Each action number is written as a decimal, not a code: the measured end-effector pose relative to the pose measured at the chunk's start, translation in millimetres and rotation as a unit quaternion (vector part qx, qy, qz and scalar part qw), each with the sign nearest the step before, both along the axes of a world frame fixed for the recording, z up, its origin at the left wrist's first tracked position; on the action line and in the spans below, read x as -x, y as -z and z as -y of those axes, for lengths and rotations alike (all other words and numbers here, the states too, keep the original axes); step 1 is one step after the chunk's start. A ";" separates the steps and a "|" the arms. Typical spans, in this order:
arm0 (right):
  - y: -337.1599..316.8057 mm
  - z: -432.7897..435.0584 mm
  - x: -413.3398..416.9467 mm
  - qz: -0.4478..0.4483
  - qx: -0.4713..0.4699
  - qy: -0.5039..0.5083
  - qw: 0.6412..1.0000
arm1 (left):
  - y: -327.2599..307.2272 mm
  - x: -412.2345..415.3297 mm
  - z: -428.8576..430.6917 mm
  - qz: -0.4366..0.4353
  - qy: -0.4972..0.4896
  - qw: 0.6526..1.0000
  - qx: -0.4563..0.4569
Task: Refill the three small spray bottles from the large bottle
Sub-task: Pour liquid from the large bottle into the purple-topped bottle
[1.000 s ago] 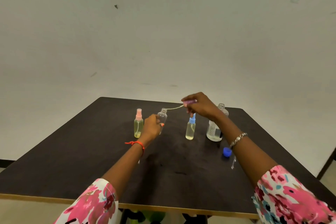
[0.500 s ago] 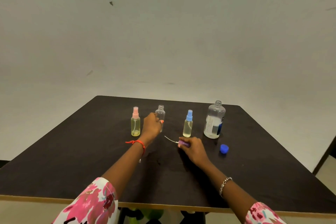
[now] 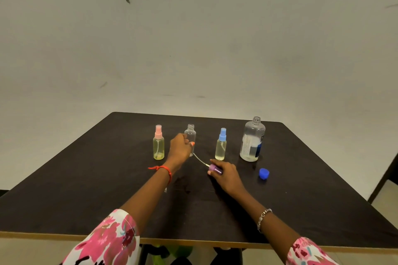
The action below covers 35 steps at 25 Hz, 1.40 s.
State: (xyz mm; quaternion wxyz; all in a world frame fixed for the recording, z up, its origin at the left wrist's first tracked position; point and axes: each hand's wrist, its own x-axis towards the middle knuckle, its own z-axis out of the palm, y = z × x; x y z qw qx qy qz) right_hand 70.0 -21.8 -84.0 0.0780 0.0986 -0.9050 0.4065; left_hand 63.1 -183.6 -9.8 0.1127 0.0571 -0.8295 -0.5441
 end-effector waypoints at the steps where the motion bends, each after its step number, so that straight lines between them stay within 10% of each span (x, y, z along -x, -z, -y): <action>1: 0.0 0.2 -0.1 0.000 0.000 0.000 1.000 | -0.1 -0.1 -0.2 0.002 0.000 1.000 0.000; 35: -12.6 6.6 -16.8 -0.017 -0.003 0.009 1.000 | 9.9 4.4 1.5 -0.007 0.009 1.000 0.007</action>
